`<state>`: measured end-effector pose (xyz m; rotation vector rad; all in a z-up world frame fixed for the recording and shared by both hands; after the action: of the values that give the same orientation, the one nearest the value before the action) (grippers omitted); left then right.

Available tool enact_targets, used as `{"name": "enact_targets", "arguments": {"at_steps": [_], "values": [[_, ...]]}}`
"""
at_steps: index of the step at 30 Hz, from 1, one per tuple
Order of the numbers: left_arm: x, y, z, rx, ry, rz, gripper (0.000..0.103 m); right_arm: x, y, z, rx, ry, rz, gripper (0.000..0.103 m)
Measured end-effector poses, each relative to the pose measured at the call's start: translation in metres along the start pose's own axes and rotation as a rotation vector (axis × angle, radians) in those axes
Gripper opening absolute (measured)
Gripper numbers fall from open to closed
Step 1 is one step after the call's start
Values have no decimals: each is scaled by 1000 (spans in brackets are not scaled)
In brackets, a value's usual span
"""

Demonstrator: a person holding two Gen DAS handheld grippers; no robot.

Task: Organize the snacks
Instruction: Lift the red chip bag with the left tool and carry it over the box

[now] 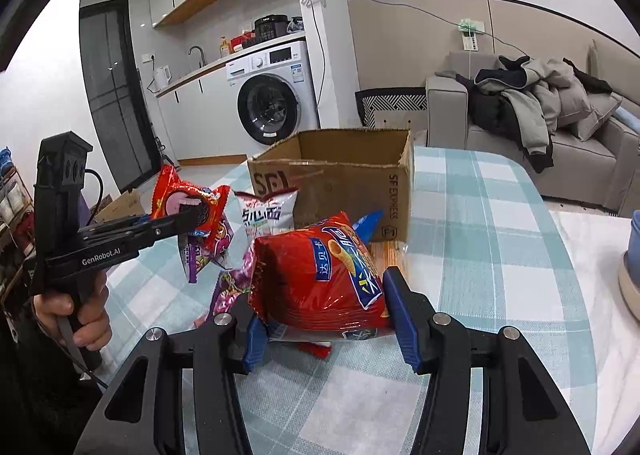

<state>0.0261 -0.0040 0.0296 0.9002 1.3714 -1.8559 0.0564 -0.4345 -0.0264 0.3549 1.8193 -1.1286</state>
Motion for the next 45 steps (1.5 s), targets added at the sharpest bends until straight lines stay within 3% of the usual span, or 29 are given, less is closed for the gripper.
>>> {"name": "enact_targets", "arguments": {"at_steps": [13,24,45], "values": [[-32,-22,2,-1,2,49,23,-42,2,8,23,2,56,54],[-65,-18,4,-36,-2,49,23,-76,15,17,28,21,86,54],[-131,36,2,-21,14,66,23,-118,71,34,17,15,73,54]]}}
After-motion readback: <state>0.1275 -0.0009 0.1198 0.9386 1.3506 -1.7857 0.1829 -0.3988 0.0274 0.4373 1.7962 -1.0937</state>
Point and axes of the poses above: each gripper's, at about its wrist camera, not at the fingertips, and y roughly the way its jaws point, z to its right, x to its underside, the point moved 2 cm from there along y, roughly the way its jaws point
